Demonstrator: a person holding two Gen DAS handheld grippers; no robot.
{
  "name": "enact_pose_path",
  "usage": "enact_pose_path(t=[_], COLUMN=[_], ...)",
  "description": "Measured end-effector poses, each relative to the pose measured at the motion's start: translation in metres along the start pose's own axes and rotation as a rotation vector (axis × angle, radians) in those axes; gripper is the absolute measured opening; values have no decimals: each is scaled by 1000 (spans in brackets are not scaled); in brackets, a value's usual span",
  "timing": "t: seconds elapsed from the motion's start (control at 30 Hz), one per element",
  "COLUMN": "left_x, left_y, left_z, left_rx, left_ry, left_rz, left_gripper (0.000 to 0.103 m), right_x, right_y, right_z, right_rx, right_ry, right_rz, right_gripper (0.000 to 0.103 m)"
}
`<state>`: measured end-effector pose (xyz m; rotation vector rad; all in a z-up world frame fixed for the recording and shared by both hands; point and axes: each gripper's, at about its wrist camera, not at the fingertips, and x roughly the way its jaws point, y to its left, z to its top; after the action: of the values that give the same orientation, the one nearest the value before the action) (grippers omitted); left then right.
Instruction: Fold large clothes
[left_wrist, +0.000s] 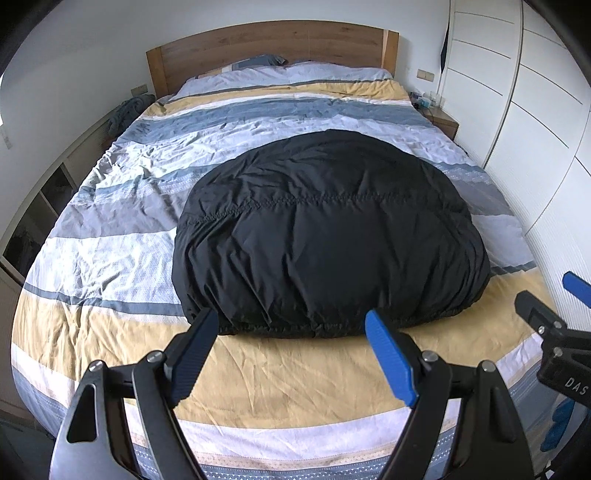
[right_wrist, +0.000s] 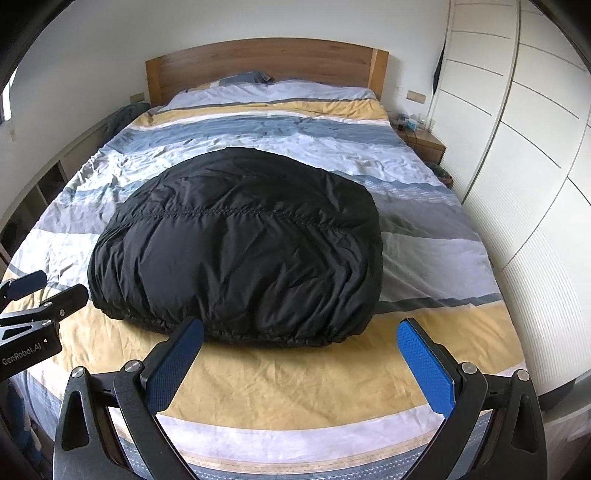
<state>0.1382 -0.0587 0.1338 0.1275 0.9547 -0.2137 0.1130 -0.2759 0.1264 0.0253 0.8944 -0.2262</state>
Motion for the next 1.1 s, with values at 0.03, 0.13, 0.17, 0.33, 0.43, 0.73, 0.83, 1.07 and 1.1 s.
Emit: enact_pose_path(t=[0.03, 0.13, 0.17, 0.33, 0.43, 0.73, 0.83, 1.07, 1.1], left_x=[1, 6, 7, 12, 14, 18, 18, 20, 21], left_y=[0, -1, -1, -1, -1, 0, -1, -3, -3], left_z=[0, -1, -1, -3, -4, -5, -6, -8, -8], left_rx=[-4, -7, -8, -19, -21, -17, -18, -10, -10], left_ry=[5, 17, 19, 34, 40, 47, 48, 52, 53], left_rz=[-2, -5, -6, -14, -17, -20, -21, -26, -26], left_gripper=[82, 82, 82, 82, 82, 82, 82, 82, 82], right_x=[0, 2, 3, 4, 6, 10, 11, 11, 11], right_y=[-1, -4, -5, -9, -10, -10, -10, -10, -10], right_z=[0, 0, 0, 0, 0, -1, -1, 0, 0], right_rx=[-1, 1, 2, 4, 6, -1, -1, -2, -2], right_ry=[0, 3, 3, 5, 10, 20, 20, 23, 24], right_rz=[-5, -8, -10, -21, -24, -27, -26, -26, -26], right_gripper=[103, 103, 103, 102, 103, 103, 102, 103, 103])
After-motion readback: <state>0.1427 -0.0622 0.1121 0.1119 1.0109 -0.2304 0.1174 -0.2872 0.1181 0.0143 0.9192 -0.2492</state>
